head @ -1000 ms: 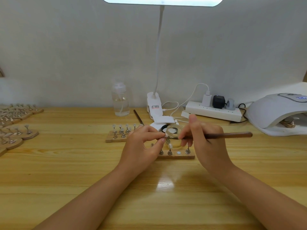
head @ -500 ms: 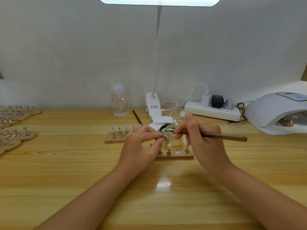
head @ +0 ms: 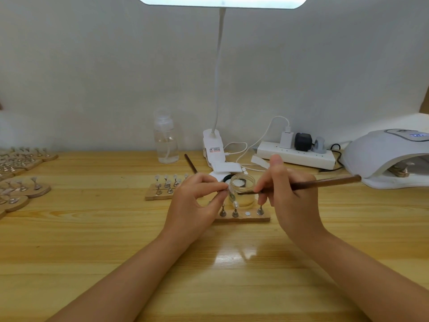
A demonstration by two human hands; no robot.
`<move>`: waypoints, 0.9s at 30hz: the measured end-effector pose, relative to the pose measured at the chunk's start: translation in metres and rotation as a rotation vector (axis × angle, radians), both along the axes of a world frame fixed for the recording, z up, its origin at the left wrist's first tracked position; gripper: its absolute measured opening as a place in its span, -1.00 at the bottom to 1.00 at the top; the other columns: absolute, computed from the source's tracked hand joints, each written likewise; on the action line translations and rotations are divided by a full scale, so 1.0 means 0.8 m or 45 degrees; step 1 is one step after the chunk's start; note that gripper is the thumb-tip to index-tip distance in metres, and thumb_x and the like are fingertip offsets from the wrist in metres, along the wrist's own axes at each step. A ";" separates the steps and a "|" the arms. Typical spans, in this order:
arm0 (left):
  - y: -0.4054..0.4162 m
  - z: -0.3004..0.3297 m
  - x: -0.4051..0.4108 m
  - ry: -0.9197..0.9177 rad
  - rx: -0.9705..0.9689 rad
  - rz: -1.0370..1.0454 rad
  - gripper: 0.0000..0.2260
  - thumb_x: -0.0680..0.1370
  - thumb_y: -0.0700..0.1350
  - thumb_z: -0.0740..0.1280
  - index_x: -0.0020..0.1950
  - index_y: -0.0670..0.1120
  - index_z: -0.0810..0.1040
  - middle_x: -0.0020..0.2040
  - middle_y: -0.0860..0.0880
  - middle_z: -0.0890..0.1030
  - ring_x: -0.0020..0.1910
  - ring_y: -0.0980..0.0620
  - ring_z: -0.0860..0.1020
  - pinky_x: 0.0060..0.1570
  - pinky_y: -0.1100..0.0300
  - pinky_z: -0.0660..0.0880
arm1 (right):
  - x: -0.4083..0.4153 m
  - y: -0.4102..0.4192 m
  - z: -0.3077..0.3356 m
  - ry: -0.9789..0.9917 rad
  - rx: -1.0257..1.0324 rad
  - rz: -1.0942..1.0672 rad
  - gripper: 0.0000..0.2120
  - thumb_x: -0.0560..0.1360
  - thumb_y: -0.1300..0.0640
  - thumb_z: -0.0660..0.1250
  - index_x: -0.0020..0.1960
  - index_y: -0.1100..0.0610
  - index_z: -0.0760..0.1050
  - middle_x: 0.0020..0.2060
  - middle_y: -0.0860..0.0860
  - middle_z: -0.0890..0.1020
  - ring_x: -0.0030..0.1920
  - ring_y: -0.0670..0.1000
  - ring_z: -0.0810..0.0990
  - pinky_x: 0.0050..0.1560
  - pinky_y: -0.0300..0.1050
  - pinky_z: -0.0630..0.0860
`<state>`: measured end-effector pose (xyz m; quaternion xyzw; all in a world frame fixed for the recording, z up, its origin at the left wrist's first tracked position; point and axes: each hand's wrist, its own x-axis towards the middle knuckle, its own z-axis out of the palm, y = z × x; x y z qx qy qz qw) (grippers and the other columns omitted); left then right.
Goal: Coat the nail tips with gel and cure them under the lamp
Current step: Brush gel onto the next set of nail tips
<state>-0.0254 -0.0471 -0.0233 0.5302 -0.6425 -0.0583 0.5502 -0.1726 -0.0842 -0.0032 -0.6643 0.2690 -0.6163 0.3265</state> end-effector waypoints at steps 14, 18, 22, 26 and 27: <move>0.001 0.002 0.002 0.142 -0.005 -0.011 -0.81 0.35 -0.24 0.47 -0.22 0.06 0.62 -0.21 0.10 0.61 -0.15 0.16 0.54 -0.10 0.33 0.44 | 0.004 0.001 -0.010 0.182 -0.350 -0.050 -0.65 0.53 0.06 0.09 -0.28 0.14 0.55 -0.42 -0.18 0.53 -0.40 -0.26 0.52 -0.33 -0.48 0.37; 0.001 0.003 0.002 0.146 -0.001 -0.006 -0.81 0.34 -0.26 0.47 -0.19 0.04 0.63 -0.22 0.07 0.60 -0.16 0.12 0.54 -0.12 0.41 0.42 | 0.004 0.002 -0.016 0.229 -0.378 0.003 -0.57 0.54 0.06 0.08 -0.35 0.21 0.57 -0.48 -0.11 0.55 -0.47 -0.26 0.50 -0.39 -0.49 0.36; 0.000 0.003 0.002 0.143 -0.006 -0.014 -0.81 0.34 -0.26 0.47 -0.18 0.02 0.63 -0.23 0.06 0.60 -0.18 0.13 0.54 -0.11 0.42 0.43 | 0.004 0.001 -0.014 0.227 -0.408 -0.043 -0.59 0.55 0.08 0.06 -0.32 0.19 0.56 -0.44 -0.21 0.51 -0.42 -0.29 0.50 -0.34 -0.51 0.37; 0.000 0.002 0.002 0.132 0.001 -0.014 -0.78 0.34 -0.24 0.47 -0.20 0.09 0.61 -0.22 0.05 0.60 -0.17 0.12 0.53 -0.11 0.37 0.44 | 0.004 0.000 -0.018 0.207 -0.334 -0.006 -0.55 0.53 0.01 0.07 -0.35 0.18 0.57 -0.48 -0.12 0.55 -0.46 -0.23 0.52 -0.38 -0.48 0.37; 0.000 0.002 0.002 0.132 0.000 -0.008 -0.76 0.34 -0.24 0.47 -0.21 0.12 0.60 -0.23 0.05 0.59 -0.17 0.11 0.53 -0.11 0.38 0.43 | 0.003 0.000 -0.018 0.175 -0.320 0.010 -0.54 0.53 0.00 0.07 -0.37 0.18 0.57 -0.51 -0.10 0.55 -0.49 -0.23 0.51 -0.38 -0.48 0.36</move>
